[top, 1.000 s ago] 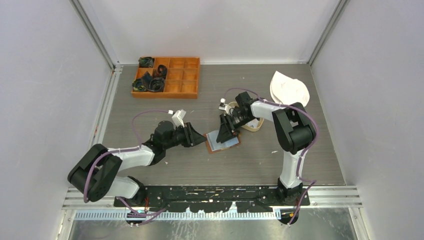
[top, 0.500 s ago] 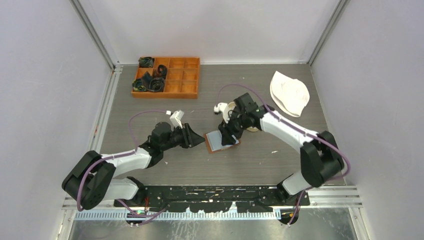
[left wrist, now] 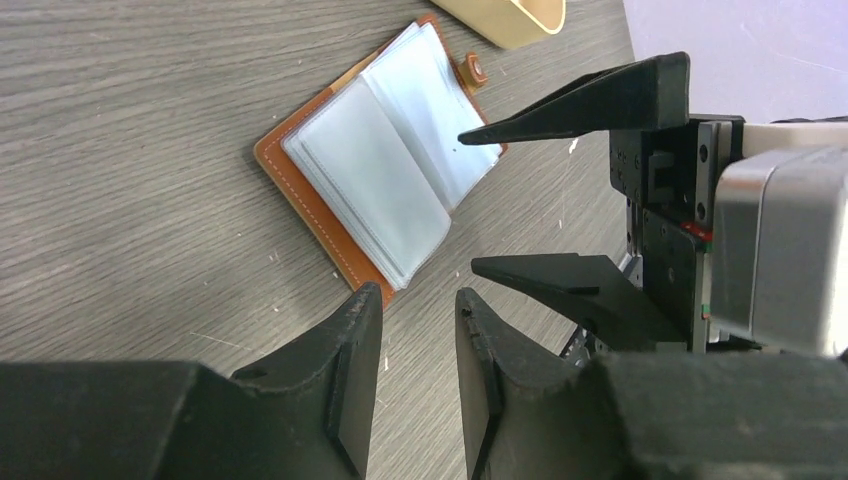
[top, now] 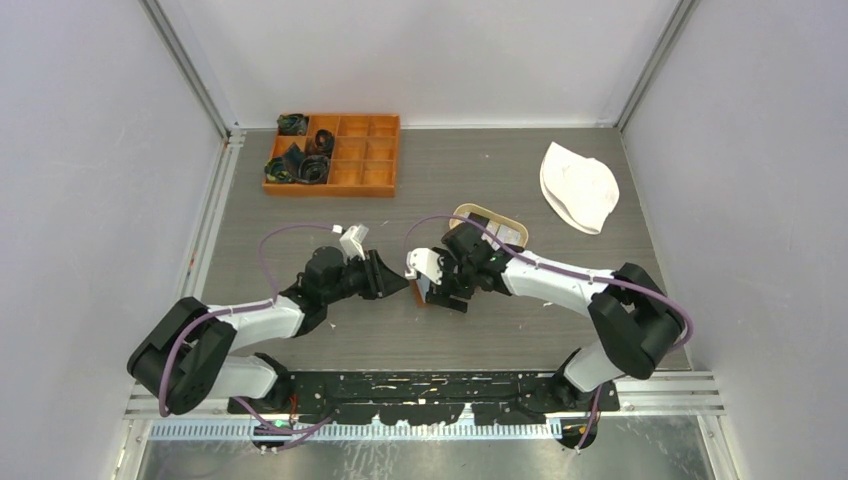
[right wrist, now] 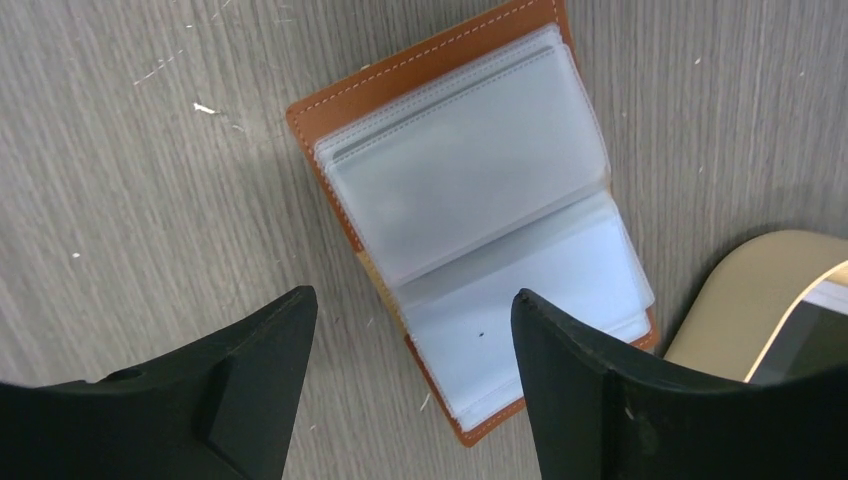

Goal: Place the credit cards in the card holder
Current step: Insert the credit card into the card holder.

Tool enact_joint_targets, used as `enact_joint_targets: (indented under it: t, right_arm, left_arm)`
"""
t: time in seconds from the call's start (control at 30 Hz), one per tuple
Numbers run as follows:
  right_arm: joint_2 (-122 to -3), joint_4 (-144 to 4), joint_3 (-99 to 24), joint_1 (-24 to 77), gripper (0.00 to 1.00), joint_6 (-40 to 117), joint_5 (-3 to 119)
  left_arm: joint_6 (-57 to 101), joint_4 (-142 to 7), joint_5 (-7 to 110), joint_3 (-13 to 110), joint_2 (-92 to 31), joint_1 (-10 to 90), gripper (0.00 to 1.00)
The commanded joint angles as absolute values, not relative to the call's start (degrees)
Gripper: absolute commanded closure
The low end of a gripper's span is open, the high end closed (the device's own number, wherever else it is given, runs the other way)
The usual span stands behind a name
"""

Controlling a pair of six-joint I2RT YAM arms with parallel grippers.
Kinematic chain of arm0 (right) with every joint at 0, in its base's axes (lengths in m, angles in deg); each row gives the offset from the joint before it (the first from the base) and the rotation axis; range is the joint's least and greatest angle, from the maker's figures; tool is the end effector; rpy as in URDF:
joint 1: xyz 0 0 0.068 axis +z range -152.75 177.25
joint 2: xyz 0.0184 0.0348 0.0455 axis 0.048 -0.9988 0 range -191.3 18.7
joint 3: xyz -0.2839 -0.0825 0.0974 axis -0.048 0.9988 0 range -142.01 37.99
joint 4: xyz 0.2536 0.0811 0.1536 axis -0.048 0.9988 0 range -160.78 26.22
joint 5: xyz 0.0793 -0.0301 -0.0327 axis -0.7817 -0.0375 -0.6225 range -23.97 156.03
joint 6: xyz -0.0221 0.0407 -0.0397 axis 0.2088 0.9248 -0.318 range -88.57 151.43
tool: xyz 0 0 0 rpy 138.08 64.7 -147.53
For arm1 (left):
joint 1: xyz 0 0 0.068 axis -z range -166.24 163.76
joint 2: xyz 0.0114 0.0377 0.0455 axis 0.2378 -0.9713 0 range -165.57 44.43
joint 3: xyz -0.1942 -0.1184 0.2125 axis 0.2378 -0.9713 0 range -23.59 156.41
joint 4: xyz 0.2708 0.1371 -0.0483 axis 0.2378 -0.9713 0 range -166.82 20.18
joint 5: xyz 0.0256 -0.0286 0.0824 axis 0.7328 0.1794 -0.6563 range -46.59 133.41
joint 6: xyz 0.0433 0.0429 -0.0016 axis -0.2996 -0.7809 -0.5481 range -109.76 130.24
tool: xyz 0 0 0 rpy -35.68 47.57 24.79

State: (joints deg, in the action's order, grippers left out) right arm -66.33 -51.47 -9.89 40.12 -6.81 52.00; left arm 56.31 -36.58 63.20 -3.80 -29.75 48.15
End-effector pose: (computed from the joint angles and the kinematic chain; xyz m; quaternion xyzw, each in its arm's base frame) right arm 0.2338 0.2322 0.1880 -0.6446 0.6991 0.1284 0.2813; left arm 0.2108 -0.1630 0.1597 0.0140 0.8182 -0.4679 0.3336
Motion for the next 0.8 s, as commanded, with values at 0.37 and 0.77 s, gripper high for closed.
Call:
enact_joint_targets:
  t: [0.37, 0.77]
  right_arm:
    - [-70.69, -58.89, -12.85, 45.22, 0.22, -5.28, 64.89]
    - [-68.89, -58.29, -14.57, 44.55, 0.27, -0.56, 65.85]
  left_arm:
    - [56.3, -32.96, 62.29, -4.77, -29.91, 48.17, 0.67]
    - [56.46, -32.75, 62.56, -5.04, -30.03, 48.18, 0.67]
